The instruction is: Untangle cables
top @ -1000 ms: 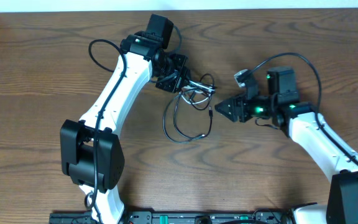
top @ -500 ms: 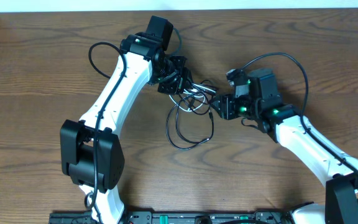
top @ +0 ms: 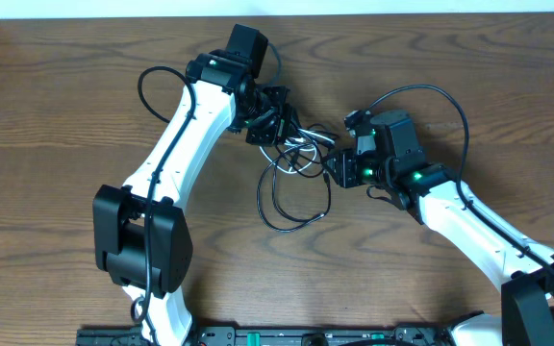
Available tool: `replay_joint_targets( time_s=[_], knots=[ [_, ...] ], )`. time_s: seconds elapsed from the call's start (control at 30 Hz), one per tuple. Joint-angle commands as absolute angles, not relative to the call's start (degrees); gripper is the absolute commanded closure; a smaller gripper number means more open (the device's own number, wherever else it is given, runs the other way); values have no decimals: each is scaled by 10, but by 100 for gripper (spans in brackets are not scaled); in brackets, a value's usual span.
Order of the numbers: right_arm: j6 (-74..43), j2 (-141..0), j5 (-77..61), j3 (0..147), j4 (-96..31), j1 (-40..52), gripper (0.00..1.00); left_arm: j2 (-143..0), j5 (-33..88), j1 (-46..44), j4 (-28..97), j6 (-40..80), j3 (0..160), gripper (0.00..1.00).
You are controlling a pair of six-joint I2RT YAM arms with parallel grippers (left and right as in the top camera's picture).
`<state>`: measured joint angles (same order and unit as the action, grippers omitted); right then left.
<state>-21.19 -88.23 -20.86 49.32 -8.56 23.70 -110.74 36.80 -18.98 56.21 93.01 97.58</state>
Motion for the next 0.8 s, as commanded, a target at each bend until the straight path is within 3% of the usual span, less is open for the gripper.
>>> replay_joint_targets(
  time_s=[0.0, 0.27, 0.37, 0.43, 0.5, 0.53, 0.57, 0.77],
  knots=[
    [-224, -889, -171, 489, -78, 240, 67, -1105, 395, -191, 566, 930, 977, 92],
    [-257, -917, -175, 489, -43, 241, 70, -1105, 397, -191, 566, 924, 977, 92],
    [-257, -920, -181, 489, -25, 241, 64, -1105, 397, -193, 566, 924, 977, 92],
    [-257, -920, -182, 489, -16, 241, 64, -1105, 396, -194, 565, 924, 977, 92],
    [-257, -920, -182, 489, -8, 241, 73, -1105, 394, -194, 565, 924, 977, 92],
    [-256, -919, -182, 489, -6, 241, 82, -1105, 393, -194, 565, 924, 977, 92],
    [-256, -919, -184, 489, -4, 240, 99, -1105, 389, -194, 565, 924, 977, 92],
    [-187, -919, -255, 489, -5, 232, 99, -1105, 351, -194, 565, 925, 977, 91]
  ],
)
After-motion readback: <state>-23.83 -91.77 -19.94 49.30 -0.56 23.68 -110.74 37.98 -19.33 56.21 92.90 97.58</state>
